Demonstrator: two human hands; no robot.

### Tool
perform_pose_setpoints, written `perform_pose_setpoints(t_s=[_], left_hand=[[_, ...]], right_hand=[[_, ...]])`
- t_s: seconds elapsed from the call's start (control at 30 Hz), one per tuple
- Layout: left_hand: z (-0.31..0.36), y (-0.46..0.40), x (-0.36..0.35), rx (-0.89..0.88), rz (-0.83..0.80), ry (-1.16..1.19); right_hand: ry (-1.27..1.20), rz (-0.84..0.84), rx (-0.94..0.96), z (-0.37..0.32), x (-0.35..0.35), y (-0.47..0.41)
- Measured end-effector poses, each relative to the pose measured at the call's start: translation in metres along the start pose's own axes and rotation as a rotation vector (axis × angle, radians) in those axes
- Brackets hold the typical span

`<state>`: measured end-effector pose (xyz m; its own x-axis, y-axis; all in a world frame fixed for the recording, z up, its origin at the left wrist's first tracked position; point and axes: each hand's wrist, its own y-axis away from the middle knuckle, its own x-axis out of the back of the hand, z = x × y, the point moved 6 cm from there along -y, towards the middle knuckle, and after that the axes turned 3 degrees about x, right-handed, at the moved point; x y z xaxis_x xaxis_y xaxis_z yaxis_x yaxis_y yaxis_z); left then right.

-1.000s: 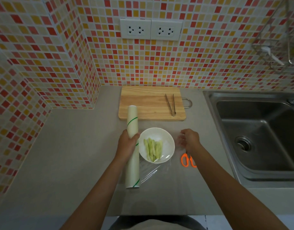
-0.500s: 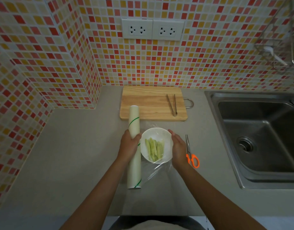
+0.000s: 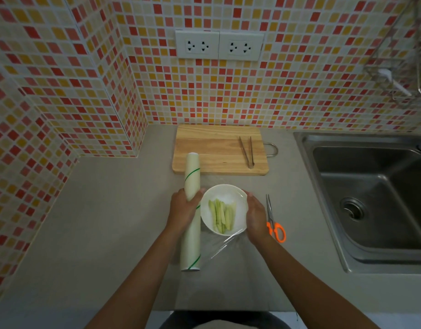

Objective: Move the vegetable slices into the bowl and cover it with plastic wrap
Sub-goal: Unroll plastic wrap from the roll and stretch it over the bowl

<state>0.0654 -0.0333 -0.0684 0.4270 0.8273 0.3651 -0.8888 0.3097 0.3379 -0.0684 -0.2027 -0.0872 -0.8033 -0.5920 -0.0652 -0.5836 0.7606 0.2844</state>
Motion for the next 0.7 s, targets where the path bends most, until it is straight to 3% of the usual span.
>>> perform_pose_setpoints(t_s=[0.7], left_hand=[[-0.019, -0.005, 0.015, 0.076, -0.083, 0.158]], right_hand=[[0.052, 0.016, 0.021, 0.006, 0.003, -0.005]])
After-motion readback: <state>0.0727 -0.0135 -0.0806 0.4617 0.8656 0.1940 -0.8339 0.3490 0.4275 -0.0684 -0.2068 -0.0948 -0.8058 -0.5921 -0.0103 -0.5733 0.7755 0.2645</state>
